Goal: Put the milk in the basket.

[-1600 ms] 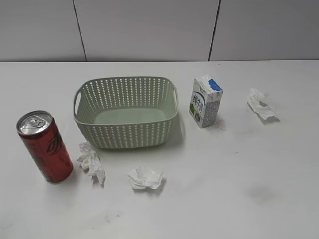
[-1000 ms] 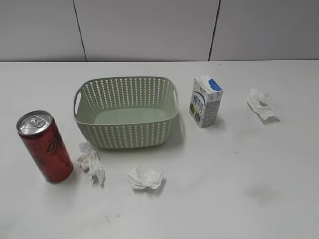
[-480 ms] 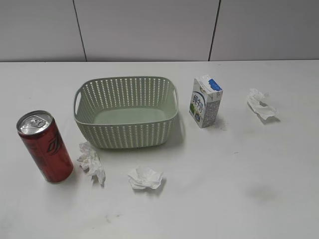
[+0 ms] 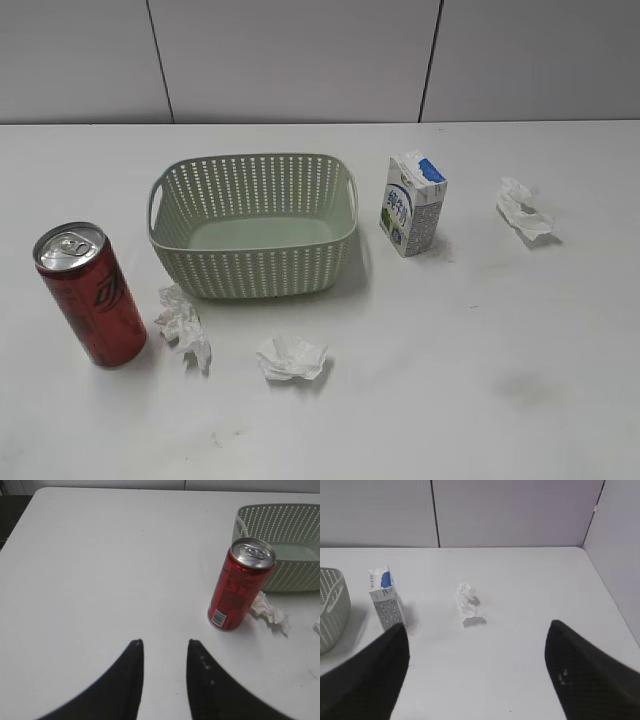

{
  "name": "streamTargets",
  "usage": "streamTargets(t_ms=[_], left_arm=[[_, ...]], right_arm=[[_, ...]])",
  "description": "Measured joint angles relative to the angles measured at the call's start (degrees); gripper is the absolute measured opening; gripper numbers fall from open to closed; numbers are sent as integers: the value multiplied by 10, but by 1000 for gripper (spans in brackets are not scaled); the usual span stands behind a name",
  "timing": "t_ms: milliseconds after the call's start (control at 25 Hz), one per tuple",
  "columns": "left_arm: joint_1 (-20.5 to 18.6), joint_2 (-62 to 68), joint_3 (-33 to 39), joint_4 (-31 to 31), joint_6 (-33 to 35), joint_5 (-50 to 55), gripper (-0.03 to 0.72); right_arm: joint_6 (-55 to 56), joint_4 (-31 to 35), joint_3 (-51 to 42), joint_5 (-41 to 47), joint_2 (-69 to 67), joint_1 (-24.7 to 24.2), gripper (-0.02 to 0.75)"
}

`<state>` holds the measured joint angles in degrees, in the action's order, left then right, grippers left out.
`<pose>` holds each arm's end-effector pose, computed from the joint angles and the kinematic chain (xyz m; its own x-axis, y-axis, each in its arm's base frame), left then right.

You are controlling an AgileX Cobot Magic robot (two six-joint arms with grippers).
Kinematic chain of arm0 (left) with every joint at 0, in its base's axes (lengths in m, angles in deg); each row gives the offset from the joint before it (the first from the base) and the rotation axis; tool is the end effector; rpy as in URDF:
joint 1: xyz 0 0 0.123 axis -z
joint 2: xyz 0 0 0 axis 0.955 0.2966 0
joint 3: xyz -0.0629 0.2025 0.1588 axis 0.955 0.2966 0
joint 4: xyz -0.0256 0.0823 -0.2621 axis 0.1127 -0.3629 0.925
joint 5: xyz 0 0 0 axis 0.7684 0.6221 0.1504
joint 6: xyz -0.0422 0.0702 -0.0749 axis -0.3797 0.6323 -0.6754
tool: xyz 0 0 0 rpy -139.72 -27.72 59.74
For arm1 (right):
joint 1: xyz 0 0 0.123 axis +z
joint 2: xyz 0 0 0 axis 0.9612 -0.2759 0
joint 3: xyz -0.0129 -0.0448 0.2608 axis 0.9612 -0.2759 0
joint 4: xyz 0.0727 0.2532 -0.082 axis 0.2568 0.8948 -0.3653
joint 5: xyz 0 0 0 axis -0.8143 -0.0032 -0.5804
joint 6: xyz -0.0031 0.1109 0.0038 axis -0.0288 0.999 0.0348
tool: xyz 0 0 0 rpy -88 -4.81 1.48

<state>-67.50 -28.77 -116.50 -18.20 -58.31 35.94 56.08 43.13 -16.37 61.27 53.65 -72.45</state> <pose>0.0534 -0.0138 0.2725 -0.4794 0.0784 -0.8741 0.1763 0.9843 -0.0084 0.1279 0.0081 0.3032 -0.2802 0.0035 -0.9599 -0.0644 0.9977 0.0224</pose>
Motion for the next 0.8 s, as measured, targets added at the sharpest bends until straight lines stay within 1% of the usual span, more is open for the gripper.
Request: streamTargets(t_ms=[200,400,520,800], left_arm=[[0,0,0,0,0,0,236],[0,0,0,0,0,0,236],[0,0,0,0,0,0,236],[0,0,0,0,0,0,237]], right_arm=[[-3,0,52,-28,-135,0,673],[-21,0,144,-11,-273,10,672],[-28,0,201,11,-354,37,670],[-31,-14,327,76,-523,139,659]])
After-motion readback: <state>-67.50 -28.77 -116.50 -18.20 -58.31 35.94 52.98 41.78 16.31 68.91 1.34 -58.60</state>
